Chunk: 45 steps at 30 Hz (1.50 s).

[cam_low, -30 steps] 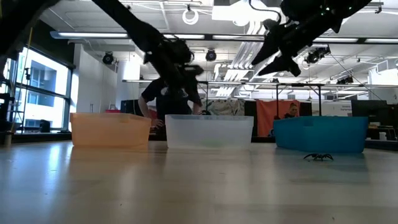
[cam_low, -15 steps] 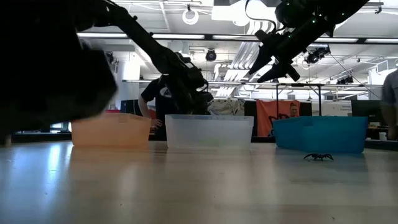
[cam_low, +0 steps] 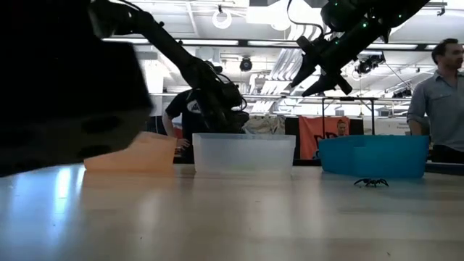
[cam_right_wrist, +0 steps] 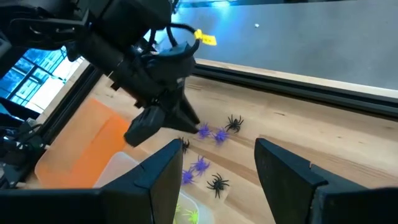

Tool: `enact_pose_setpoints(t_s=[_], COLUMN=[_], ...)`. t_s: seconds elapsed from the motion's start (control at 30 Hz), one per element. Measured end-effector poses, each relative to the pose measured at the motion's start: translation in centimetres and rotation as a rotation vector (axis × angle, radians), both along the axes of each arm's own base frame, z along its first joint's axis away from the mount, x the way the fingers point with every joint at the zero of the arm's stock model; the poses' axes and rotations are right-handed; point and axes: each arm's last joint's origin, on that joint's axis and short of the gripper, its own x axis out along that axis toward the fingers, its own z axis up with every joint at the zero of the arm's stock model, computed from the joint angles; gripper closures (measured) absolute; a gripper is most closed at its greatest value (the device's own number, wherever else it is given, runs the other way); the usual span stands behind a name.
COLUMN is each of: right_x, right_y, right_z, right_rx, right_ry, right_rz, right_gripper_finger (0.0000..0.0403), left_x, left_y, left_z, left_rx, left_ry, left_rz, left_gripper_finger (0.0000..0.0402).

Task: Sort Halloween decoration
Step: Put the purple spider toy into the blue bin

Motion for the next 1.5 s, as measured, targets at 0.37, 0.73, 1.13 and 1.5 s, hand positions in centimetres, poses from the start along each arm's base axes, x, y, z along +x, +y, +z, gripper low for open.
enact_pose_setpoints(t_s=[0.37, 0.73, 1.13, 1.5], right_x=[0.0, 0.0, 0.3, 5.3], right_y=[0.0, 0.0, -0.3, -3.4], right_z=[0.0, 0.0, 0.6, -2.7], right_rx=[0.016, 0.084, 0.083, 0.113], right_ry=[-0.014, -0.068, -0.171, -0.073], right_rz=[-0.012, -0.069, -0.139, 0.007], right_gripper_finger=[0.0208, 0.0208, 0.021, 0.039], left_x=[-1.9, -4.4, -3.8, -8.3], left_y=[2.8, 2.8, 1.0, 2.0], left_z=[1.6, 0.3, -1.2, 10.1], left_rx=[-0.048, 0.014, 0.086, 0.214], left_ry=[-0.272, -0.482, -0.344, -0.565], left_rz=[-0.125, -0.142, -0.214, -0.098], left_gripper_finger=[0.0401, 0.0401, 0.0401, 0.0401])
